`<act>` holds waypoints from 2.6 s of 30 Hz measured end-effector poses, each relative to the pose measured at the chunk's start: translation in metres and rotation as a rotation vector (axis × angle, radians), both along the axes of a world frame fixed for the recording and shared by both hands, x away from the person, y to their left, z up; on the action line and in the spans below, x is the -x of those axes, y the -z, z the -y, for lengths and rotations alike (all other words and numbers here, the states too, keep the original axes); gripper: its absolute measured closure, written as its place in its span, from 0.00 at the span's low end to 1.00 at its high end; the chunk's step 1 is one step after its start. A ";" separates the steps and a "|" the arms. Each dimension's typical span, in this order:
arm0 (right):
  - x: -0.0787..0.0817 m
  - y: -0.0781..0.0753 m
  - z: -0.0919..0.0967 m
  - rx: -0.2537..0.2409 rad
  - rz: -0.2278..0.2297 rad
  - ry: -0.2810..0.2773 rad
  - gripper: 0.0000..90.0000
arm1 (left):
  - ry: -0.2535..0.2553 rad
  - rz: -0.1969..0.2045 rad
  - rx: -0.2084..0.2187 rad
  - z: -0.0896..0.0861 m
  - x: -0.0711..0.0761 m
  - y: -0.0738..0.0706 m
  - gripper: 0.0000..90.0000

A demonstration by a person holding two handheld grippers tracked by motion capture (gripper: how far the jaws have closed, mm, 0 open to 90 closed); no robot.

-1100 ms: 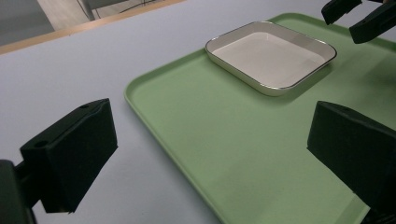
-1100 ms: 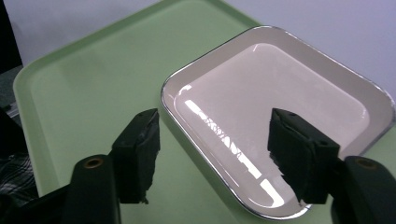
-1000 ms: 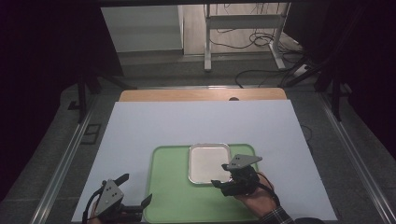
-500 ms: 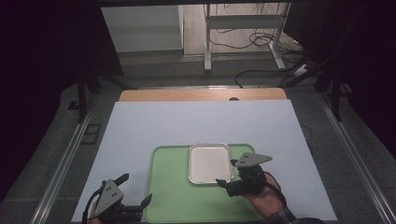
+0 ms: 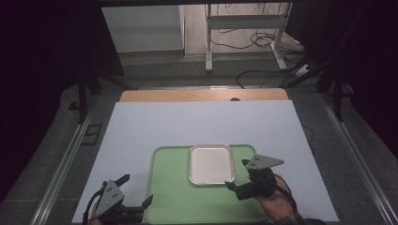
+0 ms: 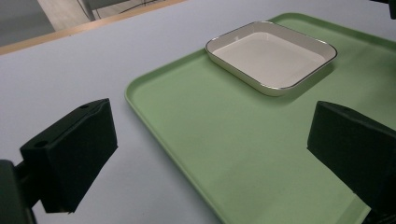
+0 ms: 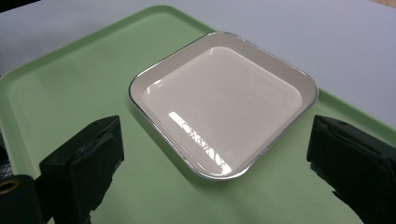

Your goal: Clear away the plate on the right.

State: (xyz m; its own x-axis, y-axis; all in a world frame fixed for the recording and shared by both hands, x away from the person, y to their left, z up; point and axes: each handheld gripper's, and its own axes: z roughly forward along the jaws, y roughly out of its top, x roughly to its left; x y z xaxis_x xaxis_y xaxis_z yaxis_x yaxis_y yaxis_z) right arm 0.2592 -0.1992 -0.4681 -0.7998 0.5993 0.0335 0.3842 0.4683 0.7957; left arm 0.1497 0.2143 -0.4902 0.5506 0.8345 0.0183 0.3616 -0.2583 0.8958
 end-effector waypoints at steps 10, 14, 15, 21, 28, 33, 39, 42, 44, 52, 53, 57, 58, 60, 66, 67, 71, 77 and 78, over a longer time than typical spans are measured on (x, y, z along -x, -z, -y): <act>0.001 0.001 0.012 -0.001 0.001 0.018 0.01 | 0.001 -0.001 -0.001 0.000 0.000 0.000 0.01; 0.002 0.001 0.018 0.004 0.004 0.029 0.01 | 0.000 -0.001 -0.001 0.000 0.000 0.000 0.01; 0.002 0.001 0.018 0.004 0.004 0.029 0.01 | 0.000 -0.001 -0.001 0.000 0.000 0.000 0.01; 0.003 0.000 0.028 -0.003 -0.010 0.052 0.01 | 0.000 0.000 -0.003 0.000 0.000 0.001 0.01; 0.005 -0.002 0.036 0.011 0.009 0.063 0.01 | 0.000 -0.001 -0.001 0.000 0.000 0.001 0.01; 0.007 -0.003 0.040 0.022 0.018 0.071 0.01 | 0.000 -0.001 -0.001 0.000 0.000 0.001 0.01; 0.009 -0.004 0.046 0.019 0.019 0.083 0.00 | -0.001 -0.002 -0.002 0.000 0.000 0.001 0.01; 0.011 -0.005 0.051 0.012 0.013 0.087 0.00 | -0.001 -0.002 -0.002 0.000 0.000 0.001 0.01; 0.011 -0.005 0.052 0.010 0.010 0.092 0.00 | 0.000 -0.002 -0.002 0.000 0.000 0.001 0.01; 0.016 -0.007 0.065 -0.014 0.020 0.130 0.00 | -0.001 -0.002 -0.003 0.000 0.000 0.001 0.01; 0.016 -0.007 0.065 -0.014 0.020 0.130 0.00 | 0.000 -0.003 -0.004 0.000 0.000 0.001 0.01; 0.018 -0.008 0.072 -0.021 0.026 0.151 0.00 | 0.000 -0.004 -0.004 0.000 -0.001 0.001 0.01; 0.020 -0.009 0.075 -0.024 0.034 0.161 0.00 | 0.000 -0.005 -0.004 0.000 -0.001 0.001 0.01; 0.021 -0.010 0.078 -0.028 0.043 0.173 0.00 | 0.000 -0.005 -0.006 0.000 -0.001 0.001 0.01; 0.023 -0.009 0.090 -0.036 0.050 0.204 0.00 | -0.001 -0.004 -0.007 0.000 -0.001 0.001 0.01; 0.023 -0.009 0.091 -0.037 0.050 0.209 0.00 | -0.001 -0.004 -0.007 0.000 -0.001 0.001 0.01; 0.024 -0.008 0.096 -0.030 0.054 0.220 0.00 | -0.001 -0.004 -0.008 0.000 -0.001 0.001 0.01; 0.027 -0.004 0.103 -0.013 0.053 0.238 0.00 | -0.002 -0.006 -0.009 0.000 -0.001 0.002 0.01; 0.027 -0.002 0.106 -0.006 0.051 0.244 0.00 | -0.003 -0.006 -0.009 0.000 -0.001 0.002 0.01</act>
